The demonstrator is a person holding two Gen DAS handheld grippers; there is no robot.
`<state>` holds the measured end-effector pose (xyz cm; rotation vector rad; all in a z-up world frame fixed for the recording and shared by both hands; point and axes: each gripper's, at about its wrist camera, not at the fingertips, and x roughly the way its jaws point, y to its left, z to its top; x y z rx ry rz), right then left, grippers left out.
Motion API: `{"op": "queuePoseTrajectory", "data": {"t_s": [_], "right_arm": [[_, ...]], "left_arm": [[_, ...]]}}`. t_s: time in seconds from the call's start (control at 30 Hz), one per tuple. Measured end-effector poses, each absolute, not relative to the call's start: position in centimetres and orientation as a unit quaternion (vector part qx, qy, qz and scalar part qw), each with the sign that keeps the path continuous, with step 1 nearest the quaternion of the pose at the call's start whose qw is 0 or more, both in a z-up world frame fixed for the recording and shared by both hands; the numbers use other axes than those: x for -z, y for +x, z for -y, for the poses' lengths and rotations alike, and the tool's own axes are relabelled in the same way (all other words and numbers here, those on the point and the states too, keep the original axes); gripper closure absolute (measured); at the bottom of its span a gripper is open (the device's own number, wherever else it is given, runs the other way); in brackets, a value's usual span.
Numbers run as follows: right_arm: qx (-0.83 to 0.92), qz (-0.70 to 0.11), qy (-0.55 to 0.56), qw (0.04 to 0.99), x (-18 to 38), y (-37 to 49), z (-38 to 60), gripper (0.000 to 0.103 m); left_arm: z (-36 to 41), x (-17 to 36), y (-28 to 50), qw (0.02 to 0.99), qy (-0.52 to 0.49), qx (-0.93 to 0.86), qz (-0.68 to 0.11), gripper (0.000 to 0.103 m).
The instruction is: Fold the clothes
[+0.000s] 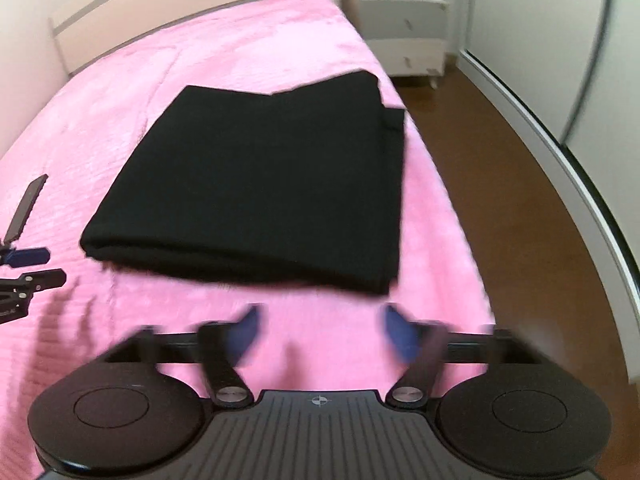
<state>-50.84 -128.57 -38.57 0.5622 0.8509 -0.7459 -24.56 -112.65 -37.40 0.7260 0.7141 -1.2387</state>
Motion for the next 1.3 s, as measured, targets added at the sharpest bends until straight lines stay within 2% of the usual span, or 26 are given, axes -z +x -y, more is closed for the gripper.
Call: {"op": "queuePoseTrajectory", "data": {"t_s": [0.07,0.13,0.17,0.23,0.27,0.53,0.63,0.87,1.03,1.3], "right_arm": [[0.346,-0.390,0.290,0.803,37.7,-52.1,126.9,0.017],[0.340,-0.383,0.321,0.797,36.9,-53.4,125.2,0.017],[0.344,-0.382,0.332,0.791,36.4,-53.9,124.3,0.017],[0.357,-0.381,0.359,0.774,35.5,-55.0,122.7,0.016],[0.365,-0.380,0.376,0.762,34.8,-55.7,121.9,0.013],[0.393,-0.362,0.421,0.733,26.7,-57.9,116.1,0.010],[0.403,-0.336,0.416,0.743,22.5,-57.9,114.7,0.000],[0.416,-0.303,0.377,0.770,14.7,-57.1,112.2,0.000],[0.425,-0.305,0.364,0.771,12.1,-56.1,110.7,0.000],[0.401,-0.339,0.337,0.781,10.0,-54.6,110.4,0.000]], "left_arm": [[111.1,36.1,-24.9,0.703,0.303,0.545,-0.342,0.053],[109.6,34.8,-25.2,0.709,0.281,0.537,-0.360,0.033],[108.7,33.9,-25.5,0.712,0.271,0.534,-0.367,0.028],[107.4,32.4,-26.2,0.716,0.258,0.529,-0.375,0.005],[106.7,31.4,-26.6,0.719,0.252,0.528,-0.376,0.002],[101.8,23.4,-29.1,0.740,0.195,0.516,-0.384,0.001],[100.3,20.1,-29.9,0.741,0.185,0.530,-0.368,0.001],[98.6,14.3,-30.1,0.734,0.175,0.551,-0.355,0.001],[98.2,12.0,-30.8,0.743,0.200,0.549,-0.328,0.001],[97.7,10.1,-31.9,0.759,0.200,0.519,-0.340,0.001]]}}
